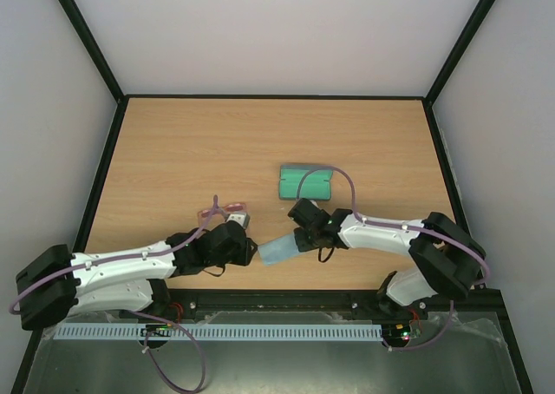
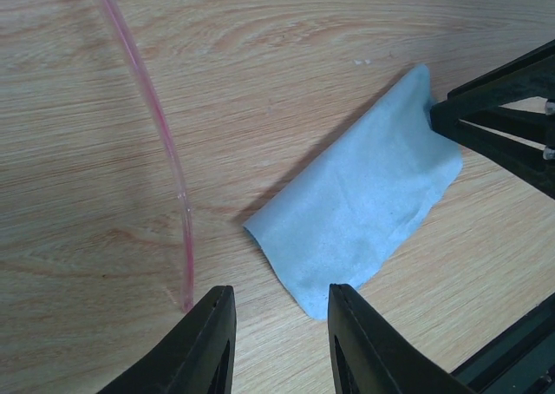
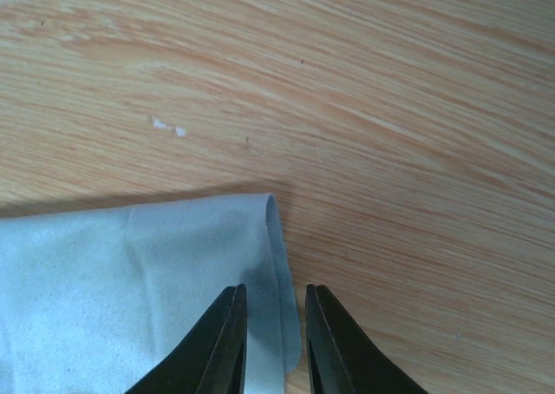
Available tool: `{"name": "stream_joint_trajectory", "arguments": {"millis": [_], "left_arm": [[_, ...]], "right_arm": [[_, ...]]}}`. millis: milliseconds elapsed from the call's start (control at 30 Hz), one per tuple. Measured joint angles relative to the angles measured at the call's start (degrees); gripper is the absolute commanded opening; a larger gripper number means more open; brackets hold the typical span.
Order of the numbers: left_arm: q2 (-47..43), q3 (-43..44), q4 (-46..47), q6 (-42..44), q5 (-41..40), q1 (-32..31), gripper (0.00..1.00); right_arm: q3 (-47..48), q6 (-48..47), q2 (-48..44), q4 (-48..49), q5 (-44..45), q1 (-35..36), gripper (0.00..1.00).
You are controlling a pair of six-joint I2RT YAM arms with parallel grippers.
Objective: Organize the sunglasses
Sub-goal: Pick up the glasses cleaning cloth from the center of the board.
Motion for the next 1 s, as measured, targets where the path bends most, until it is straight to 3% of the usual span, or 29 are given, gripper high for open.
{"name": "stream_joint_trajectory", "arguments": {"millis": [467, 600, 833, 1000], "left_arm": [[-1.7, -0.46, -0.24, -0.5, -0.57, 0.0, 0.33], [-1.79, -0.5, -0.33, -0.61, -0.63, 0.0, 0.33], [-2.01, -0.5, -0.35, -0.61, -0.63, 0.0, 0.32], [-2.23, -0.5, -0.28, -0.61, -0.61, -0.02, 0.33]], "right_arm": [[0.98, 0.68, 1.49, -0.59, 2.12, 0.13, 0.2], [1.01, 0.61, 1.68, -0.55, 2.12, 0.28, 0.16], [1.01, 0.85, 1.99, 0.07, 2.16, 1.16, 0.02], [0.96, 1.49, 1.97, 0.24, 2.4, 1.29, 0.01]]}}
